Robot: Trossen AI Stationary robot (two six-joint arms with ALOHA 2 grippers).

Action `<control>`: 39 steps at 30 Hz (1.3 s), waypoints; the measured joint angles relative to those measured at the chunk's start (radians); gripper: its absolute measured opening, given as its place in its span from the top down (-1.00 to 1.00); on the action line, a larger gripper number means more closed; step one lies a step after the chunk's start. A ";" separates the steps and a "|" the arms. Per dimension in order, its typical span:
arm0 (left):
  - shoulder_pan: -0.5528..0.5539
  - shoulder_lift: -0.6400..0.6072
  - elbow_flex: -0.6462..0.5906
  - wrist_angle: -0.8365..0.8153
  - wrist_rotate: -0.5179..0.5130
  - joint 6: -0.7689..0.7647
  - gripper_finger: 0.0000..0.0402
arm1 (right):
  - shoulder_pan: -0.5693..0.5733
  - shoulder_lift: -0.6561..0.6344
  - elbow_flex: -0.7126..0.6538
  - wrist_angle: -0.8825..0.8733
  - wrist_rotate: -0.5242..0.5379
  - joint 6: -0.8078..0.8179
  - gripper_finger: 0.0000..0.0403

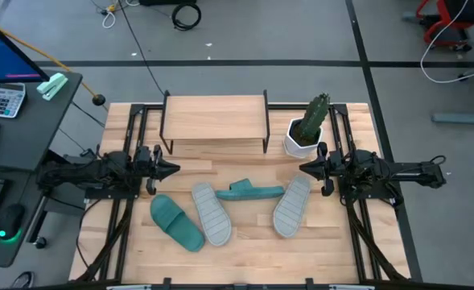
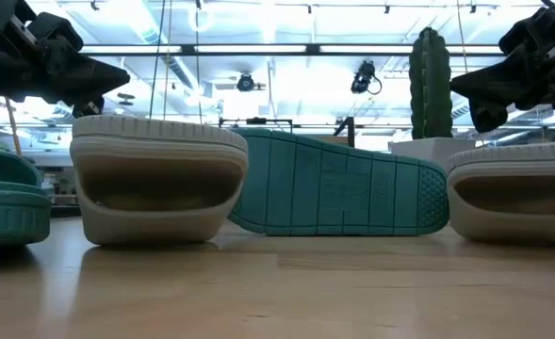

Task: Pick and place slides into the shelf

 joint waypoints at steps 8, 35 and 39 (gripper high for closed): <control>0.000 0.000 0.000 0.000 0.000 0.000 0.82 | 0.000 0.000 0.000 0.000 0.000 0.000 0.82; 0.000 0.000 0.000 0.000 0.000 0.000 0.80 | 0.000 0.000 0.000 0.000 0.000 0.000 0.82; 0.000 0.000 0.000 0.000 0.000 0.000 0.82 | 0.000 0.000 0.000 0.000 0.000 0.000 0.82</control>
